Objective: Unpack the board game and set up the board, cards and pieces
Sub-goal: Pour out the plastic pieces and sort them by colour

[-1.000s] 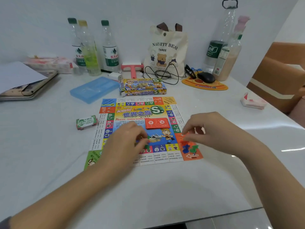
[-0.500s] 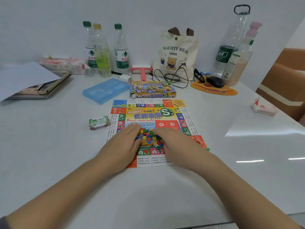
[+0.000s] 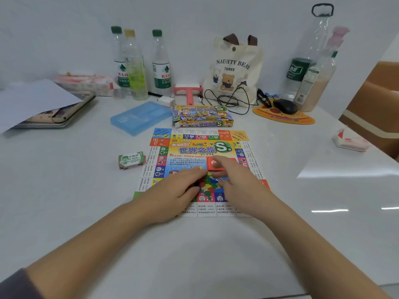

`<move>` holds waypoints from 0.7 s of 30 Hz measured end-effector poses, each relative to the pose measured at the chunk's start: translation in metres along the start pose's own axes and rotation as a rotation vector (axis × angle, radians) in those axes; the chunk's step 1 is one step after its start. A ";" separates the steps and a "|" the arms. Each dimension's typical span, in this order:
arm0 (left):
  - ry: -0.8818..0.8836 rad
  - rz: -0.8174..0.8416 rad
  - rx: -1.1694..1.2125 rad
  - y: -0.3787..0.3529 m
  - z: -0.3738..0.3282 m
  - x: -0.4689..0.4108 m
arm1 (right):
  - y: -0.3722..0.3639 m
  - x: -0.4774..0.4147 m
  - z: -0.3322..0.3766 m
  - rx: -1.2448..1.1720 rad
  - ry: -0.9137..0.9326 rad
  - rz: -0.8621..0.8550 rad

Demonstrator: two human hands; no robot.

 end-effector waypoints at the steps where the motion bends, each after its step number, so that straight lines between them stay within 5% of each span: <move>1: 0.001 0.006 0.000 -0.001 0.002 0.000 | 0.000 0.000 0.000 -0.025 -0.001 -0.003; 21: -0.030 0.020 0.138 -0.006 0.005 -0.003 | 0.002 -0.005 -0.001 -0.127 -0.034 -0.040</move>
Point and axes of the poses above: each hand's wrist, its own x-axis away from the middle knuckle, its own y-axis out of the back of the hand, z = x × y, the point moved 7 cm from there along -x, towards the middle knuckle, and after that the axes turned 8 degrees about -y, right-handed, at the moved point
